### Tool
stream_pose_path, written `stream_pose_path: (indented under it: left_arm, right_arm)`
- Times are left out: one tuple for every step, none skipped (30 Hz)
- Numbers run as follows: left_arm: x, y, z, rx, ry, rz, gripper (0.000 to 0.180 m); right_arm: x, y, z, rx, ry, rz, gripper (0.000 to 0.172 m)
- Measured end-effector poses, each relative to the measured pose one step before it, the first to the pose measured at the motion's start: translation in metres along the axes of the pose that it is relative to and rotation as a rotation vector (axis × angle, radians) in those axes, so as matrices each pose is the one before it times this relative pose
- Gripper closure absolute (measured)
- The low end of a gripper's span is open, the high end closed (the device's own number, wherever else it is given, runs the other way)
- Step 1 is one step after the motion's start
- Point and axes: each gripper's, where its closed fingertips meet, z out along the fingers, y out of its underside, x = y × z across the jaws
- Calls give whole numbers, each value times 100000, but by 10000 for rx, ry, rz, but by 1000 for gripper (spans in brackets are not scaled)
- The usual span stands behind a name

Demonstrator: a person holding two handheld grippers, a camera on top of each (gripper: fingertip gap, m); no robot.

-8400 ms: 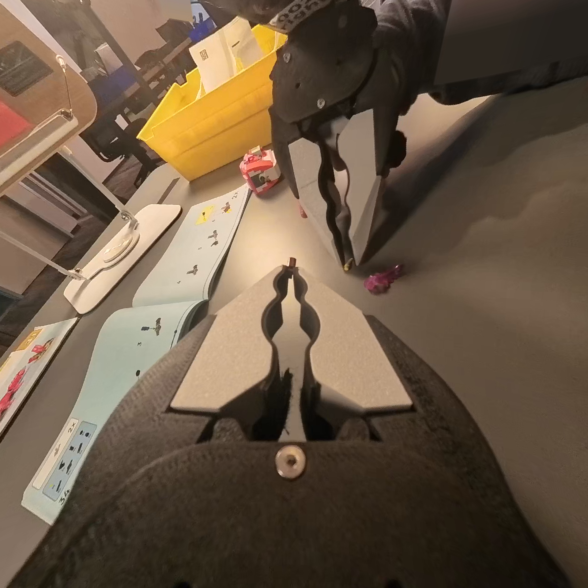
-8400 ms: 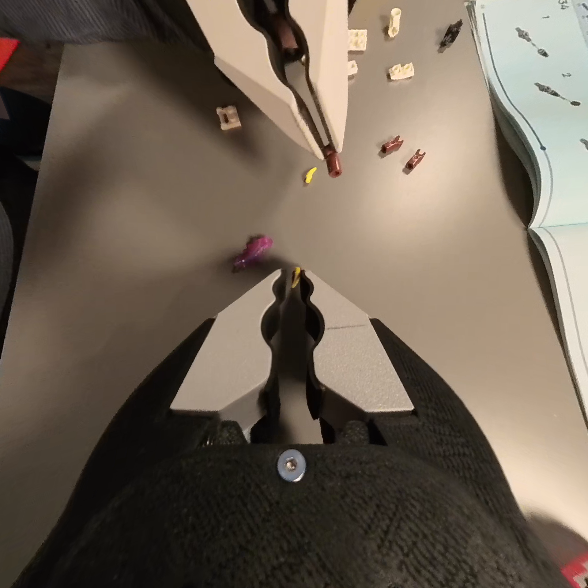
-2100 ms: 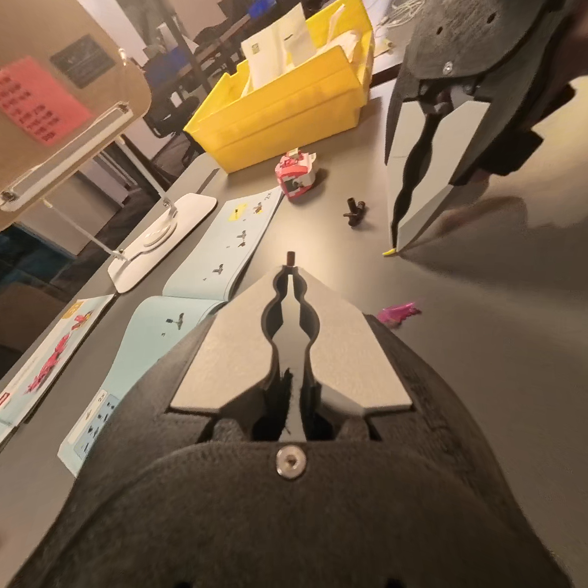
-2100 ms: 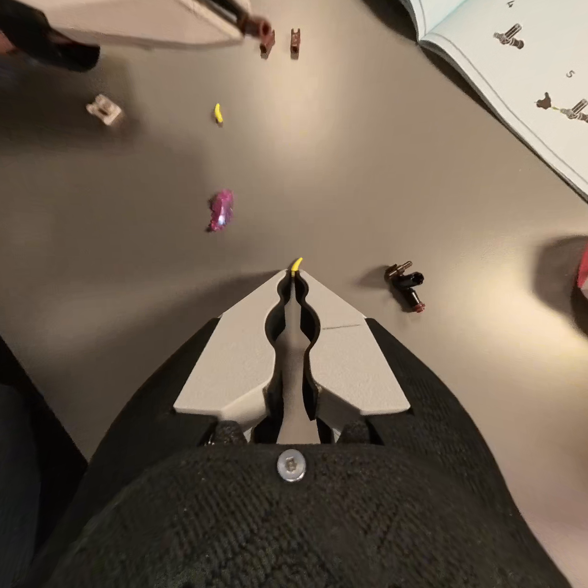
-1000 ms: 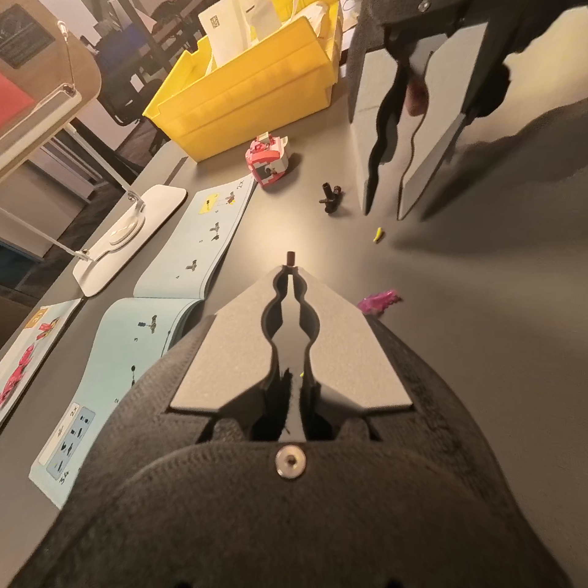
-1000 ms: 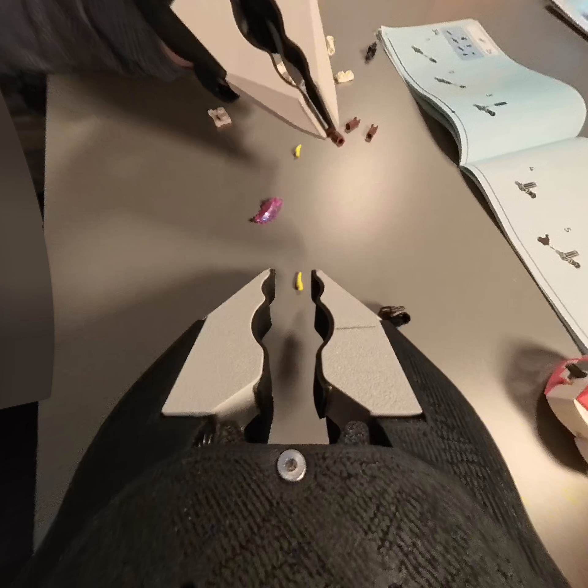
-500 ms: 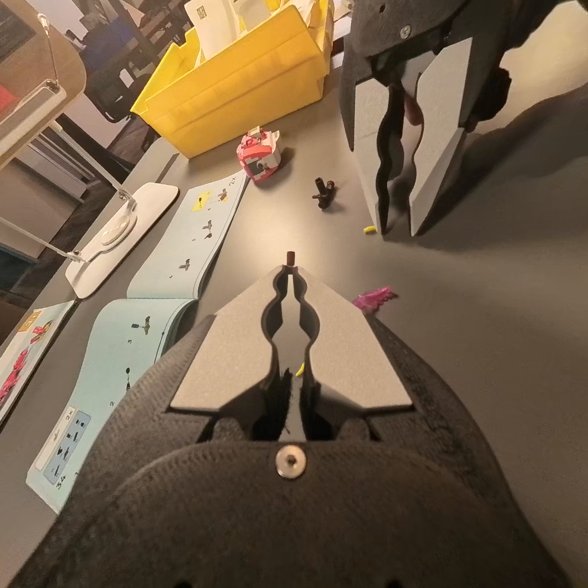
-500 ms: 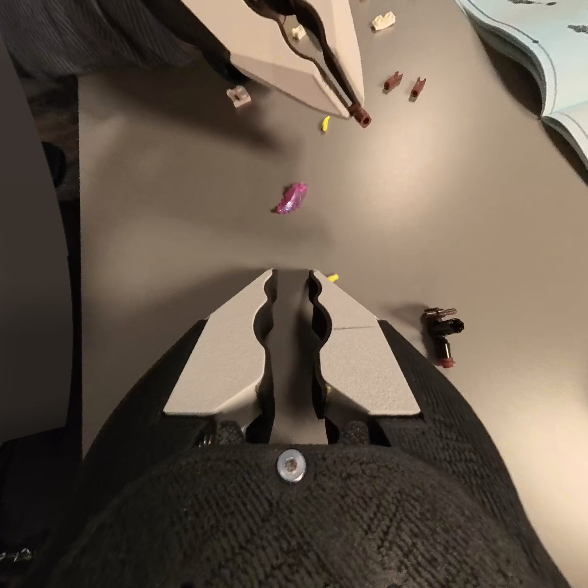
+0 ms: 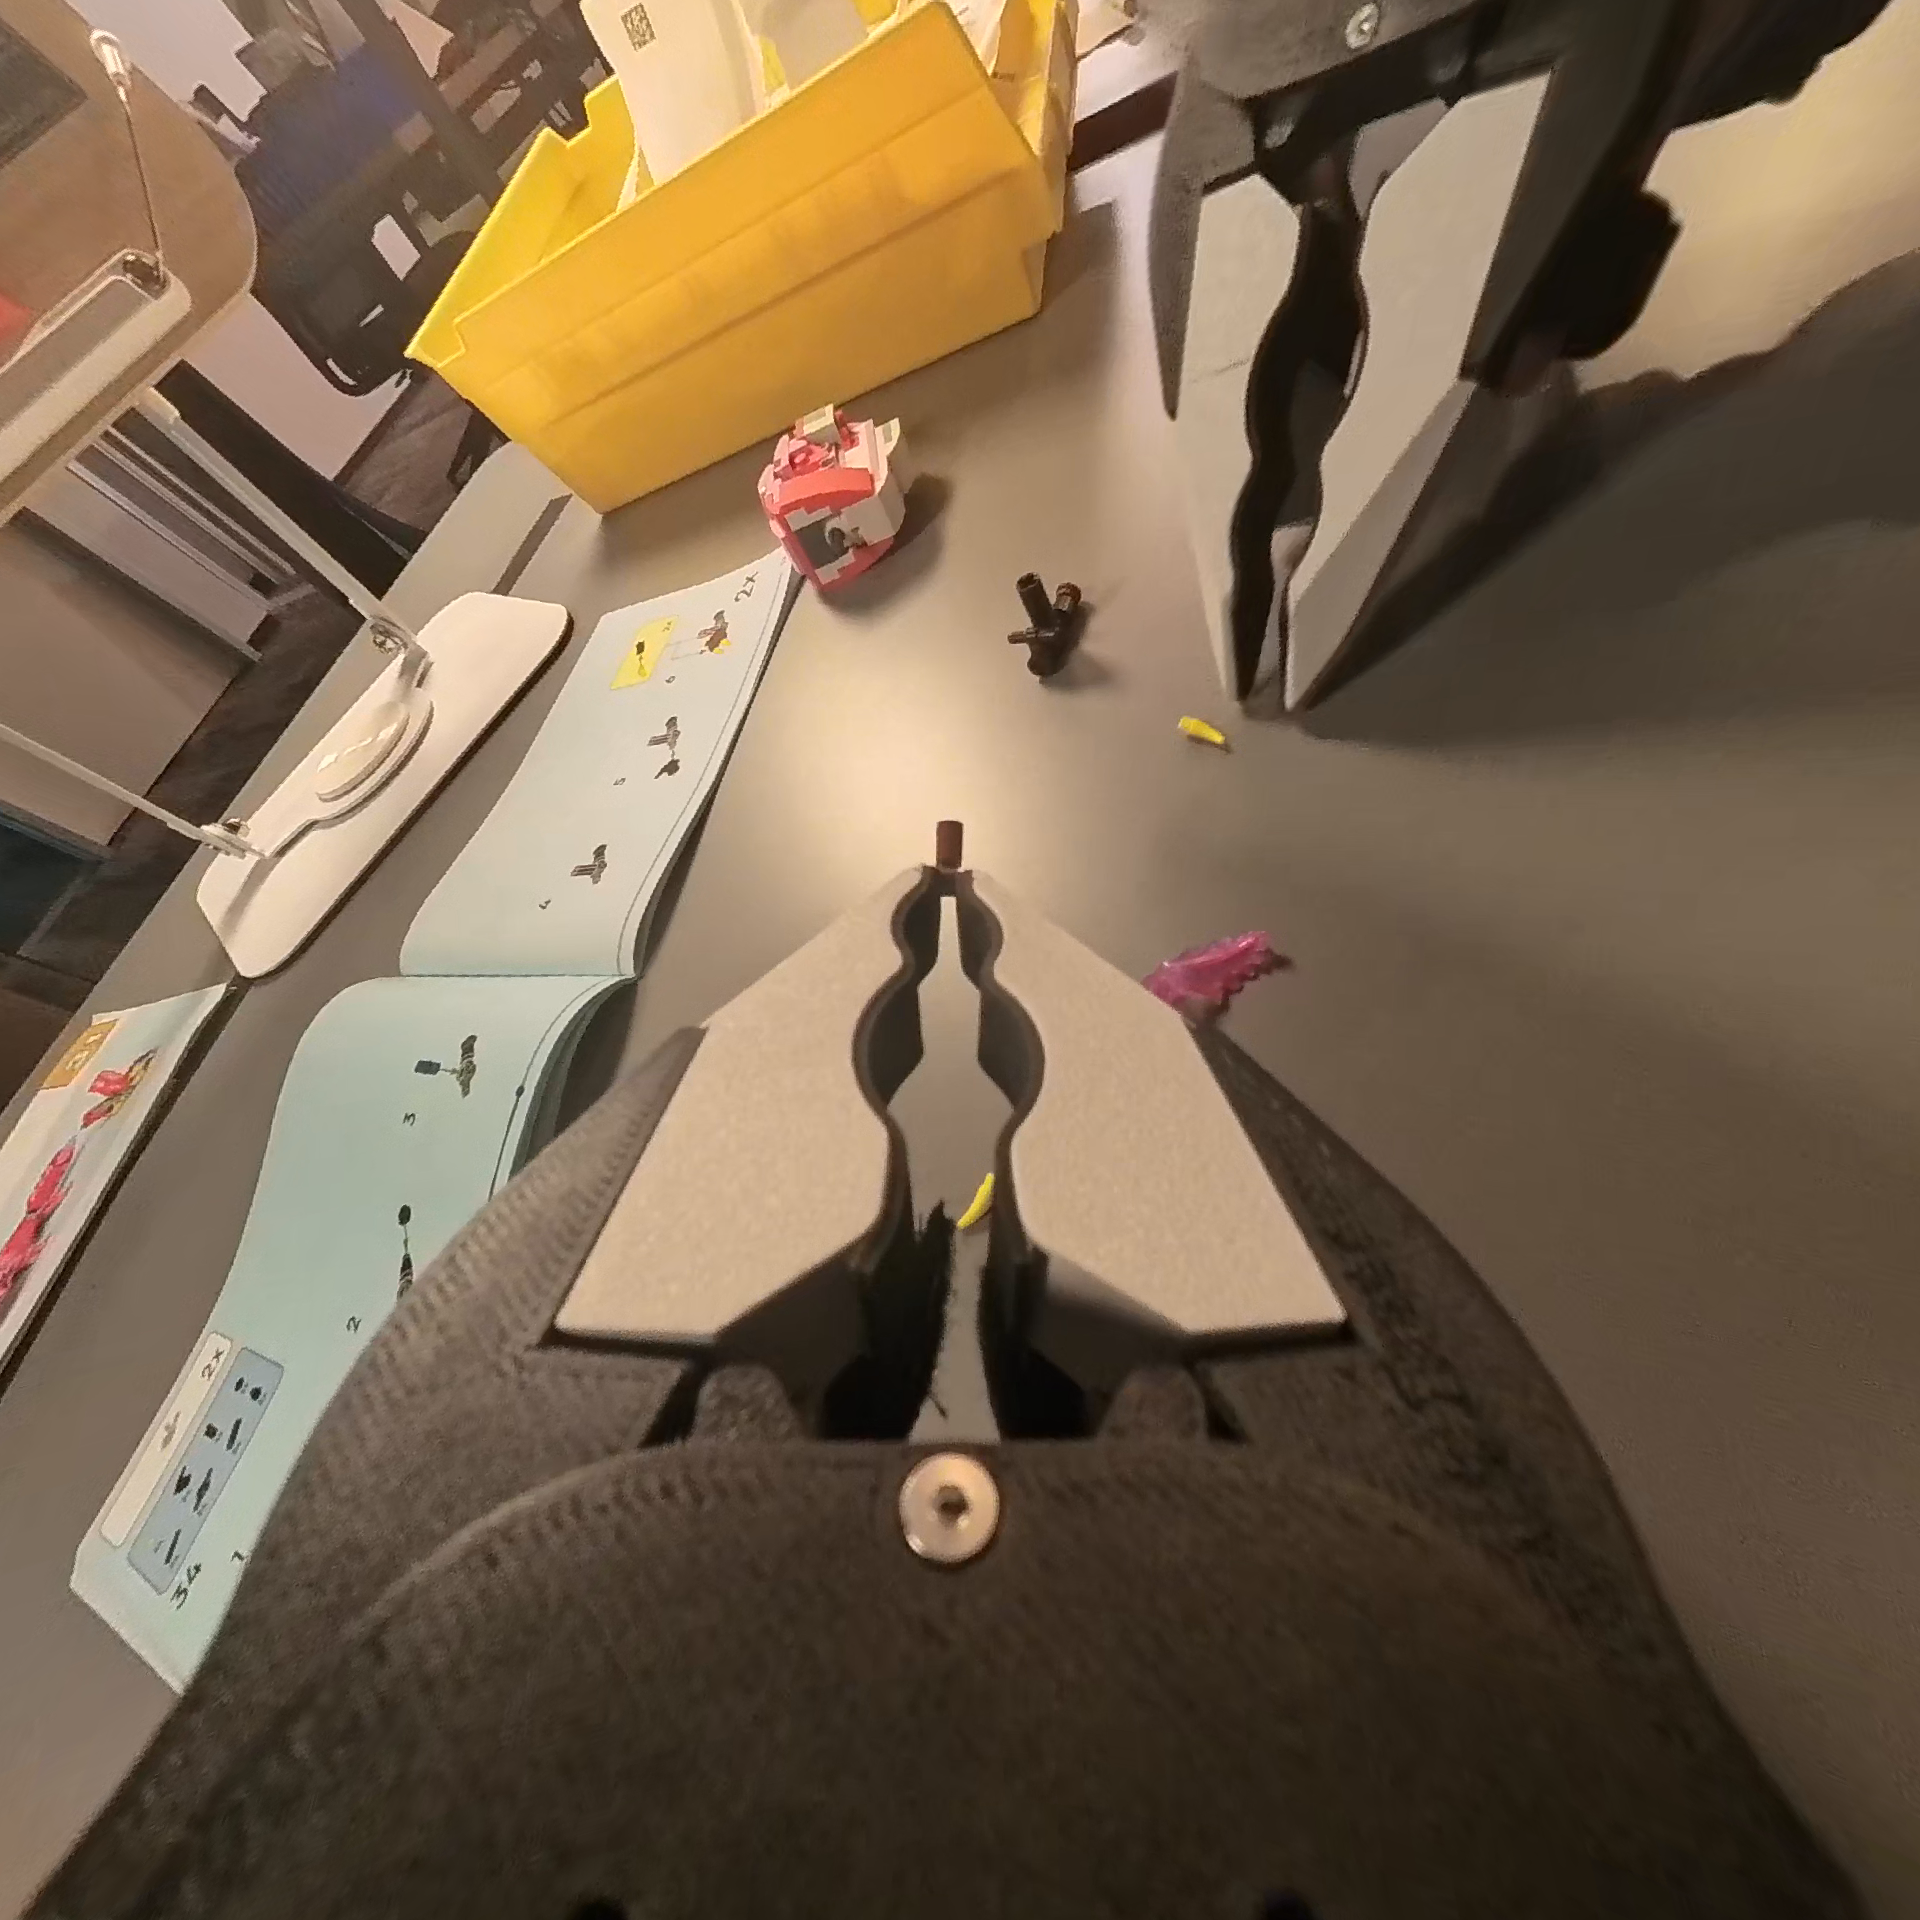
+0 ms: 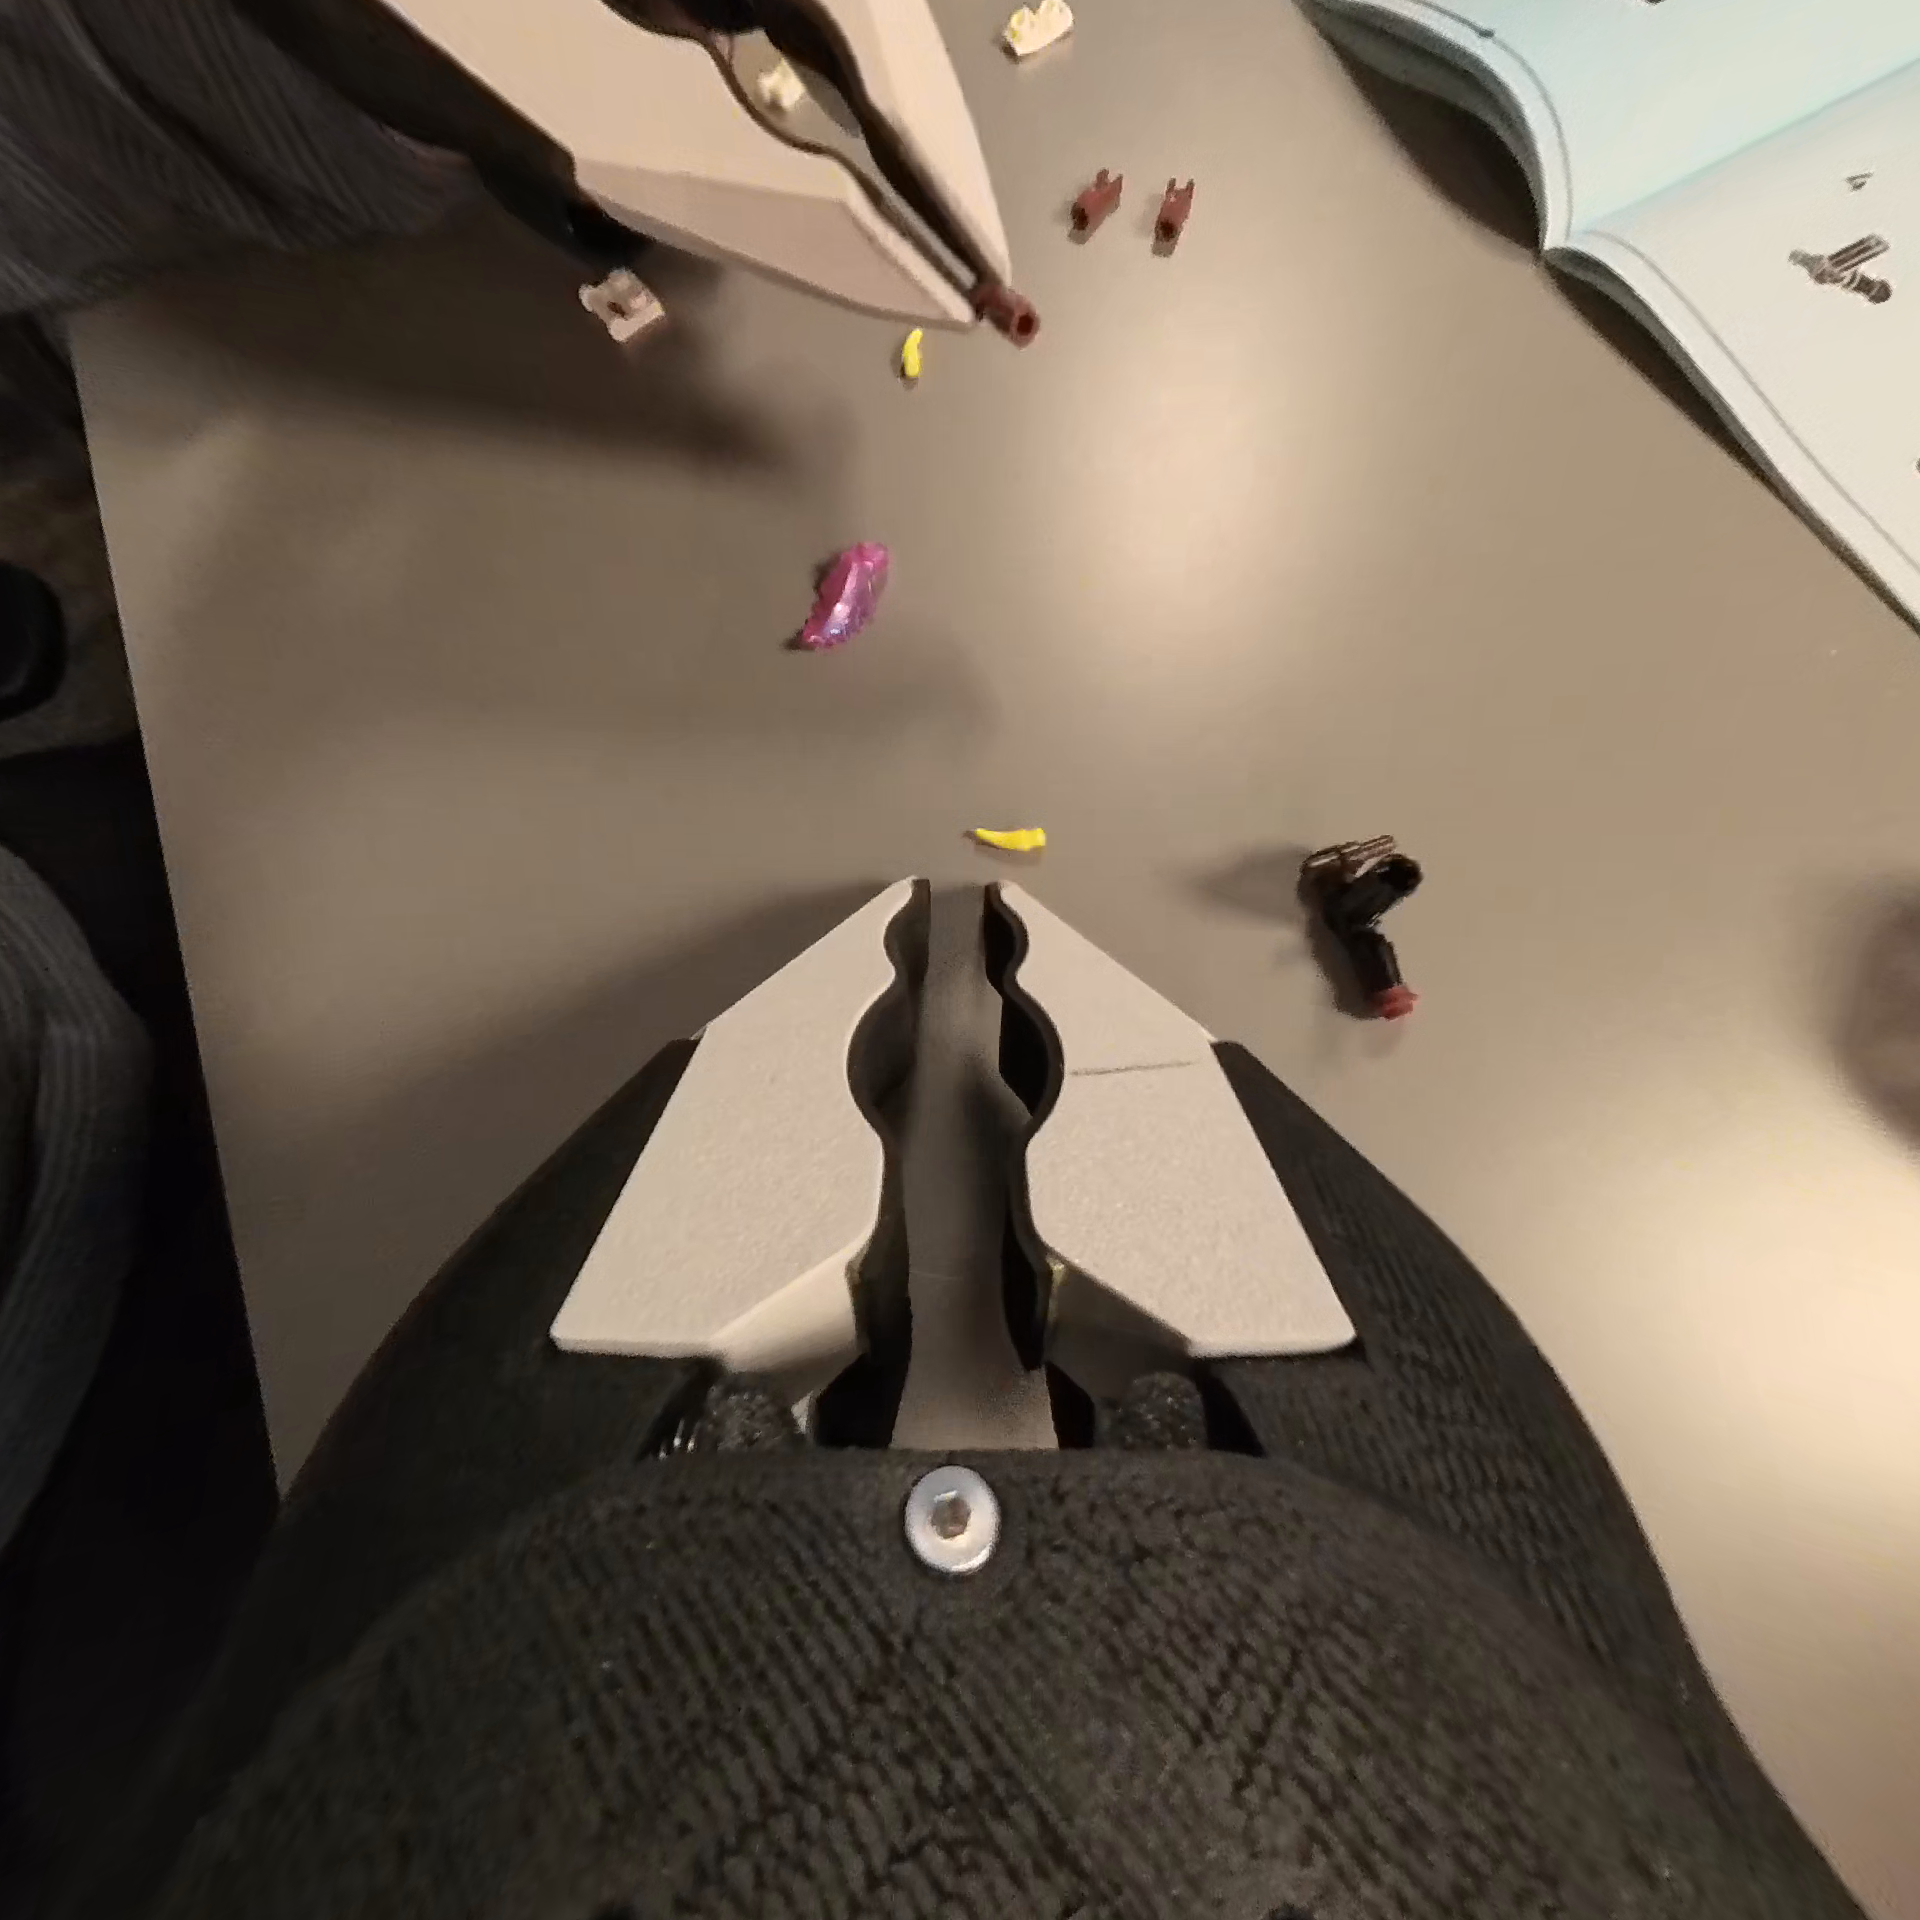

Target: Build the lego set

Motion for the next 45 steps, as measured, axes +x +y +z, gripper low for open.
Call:
stream_pose_path:
  left_arm:
    - [15, 8, 19, -3, 11, -8, 178]
    - [19, 7, 13, -4, 9, 1, 178]
    - [28, 15, 17, -8, 9, 6, 178]
    - [35, 13, 18, -7, 14, 5, 178]
    - [37, 21, 30, -8, 14, 2, 178]
    - [39, 33, 24, -17, 16, 2, 178]
    - [25, 13, 18, -7, 9, 8, 178]
    - [2, 13, 9, -5, 4, 4, 178]
    - [6, 3, 6, -3, 5, -6, 178]
    - [1, 16, 0, 3, 4, -8, 178]
    - [-19, 13, 0, -3, -3, -7, 178]
    - [-14, -2, 0, -1, 0, -5, 178]
    - [3, -15, -8, 7, 1, -1, 178]
    - [-1, 13, 2, -3, 0, 6, 178]
    - [10, 14, 9, -9, 4, 4, 178]
    - [18, 5, 14, -3, 7, -2, 178]
    - [9, 11, 10, -3, 7, 0, 178]
    - [21, 19, 23, -8, 9, -3, 178]
    - [9, 20, 6, -10, 6, -2, 178]
    - [8, 5, 6, -2, 1, 7, 178]
    - [1, -2, 2, -2, -1, 8, 178]
    - [-2, 12, 2, -3, -2, 5, 178]
    - [9, -3, 2, -2, 3, 3, 178]
    - [18, 3, 7, -1, 6, 3, 178]
    - [18, 5, 6, -2, 6, 2, 178]
    - [17, 22, 13, -9, 5, 2, 178]
    - [18, 25, 20, -13, 9, 1, 178]
    - [13, 2, 15, -1, 6, 2, 178]
    - [33, -9, 6, 5, 8, 4, 178]
    - [23, -16, 16, 2, 10, 3, 178]
    - [36, -1, 10, -5, 10, 8, 178]
    - [34, 1, 25, -6, 8, 16, 178]
    - [22, 1, 9, -7, 5, 16, 178]
    - [25, -15, 1, 0, 4, 11, 178]
    - [15, -13, -8, 8, 1, 6, 178]
    - [1, -18, -14, 6, -6, 7, 178]
    - [-30, 3, -10, -4, -11, 4, 178]
    - [-26, 15, -16, -1, -12, -1, 178]
    - [-34, 27, -7, -9, -9, -9, 178]
    - [-54, 21, -20, 0, -14, -10, 178]
    - [-37, -2, -24, 8, -9, -13, 178]
    - [-21, -26, -20, 11, -5, -13, 178]
    - [-21, -44, -18, 21, -7, 1, 178]
    - [6, -39, -11, 11, -3, 9, 178]
    - [16, -16, 1, 5, 2, 10, 178]
  right_arm:
    - [-141, -124, 102, 128, 62, 47, 163]
    - [-32, -50, 128, 41, 97, 88, 163]
    - [-11, -127, 122, 61, 101, 65, 163]
    - [84, -123, 125, 39, 167, 44, 163]
    - [157, -105, 107, 13, 199, 35, 163]
    - [53, -91, 109, -7, 126, 27, 162]
    - [98, -85, 88, 0, 140, 81, 162]
    - [106, -102, 87, 13, 116, 134, 162]
    - [29, -92, 89, 27, 50, 147, 162]
    - [44, -69, 69, 35, 47, 134, 162]
    - [71, -55, 43, 32, 66, 95, 162]
    - [153, -47, 33, 32, 116, 91, 163]
    - [126, -49, 30, 37, 101, 97, 164]
    - [119, -62, 48, 33, 95, 115, 164]
    - [130, -52, 45, 25, 100, 94, 164]
    - [83, -58, 60, 24, 78, 47, 164]
    - [32, -66, 57, 20, 41, 60, 164]
    - [28, -71, 71, 24, 24, 62, 163]
    - [29, -57, 62, 33, 22, 54, 164]
    - [1, -67, 77, 31, 15, 67, 163]
    - [8, -51, 46, 14, 24, 58, 164]
    - [-8, -13, 30, -13, 23, 49, 164]
    - [5, -2, 10, -31, 47, 19, 164]
    - [-5, 5, 3, -41, 60, -13, 164]
    - [3, 12, 3, -40, 87, -56, 164]
    - [17, 19, 15, -39, 119, -96, 164]
    - [47, 19, 7, -51, 148, -124, 165]
    - [50, 13, 19, -63, 159, -147, 165]
    - [47, 3, 11, -70, 165, -146, 166]
    - [17, 11, 10, -73, 141, -135, 167]
    - [13, 7, 16, -68, 123, -150, 167]
    - [-7, -4, 4, -49, 97, -188, 167]
    - [-29, -10, 15, -37, 34, -156, 168]
    - [-37, -32, 37, -12, -31, -131, 169]
    - [15, -61, 55, 16, -46, -77, 169]
    - [32, -58, 66, 25, -47, -5, 168]
    - [77, -50, 33, 19, -6, 25, 166]
    - [127, -21, -3, 19, 60, 24, 164]
    - [86, -17, -17, 39, 87, 1, 162]
    - [33, 2, -37, 64, 104, 2, 159]
    - [48, 17, -48, 86, 144, 25, 157]
    - [11, 40, -74, 97, 132, 51, 156]
    - [11, 65, -99, 89, 144, 78, 156]
    - [25, 75, -102, 78, 147, 85, 155]
    - [-3, 81, -100, 49, 122, 82, 155]
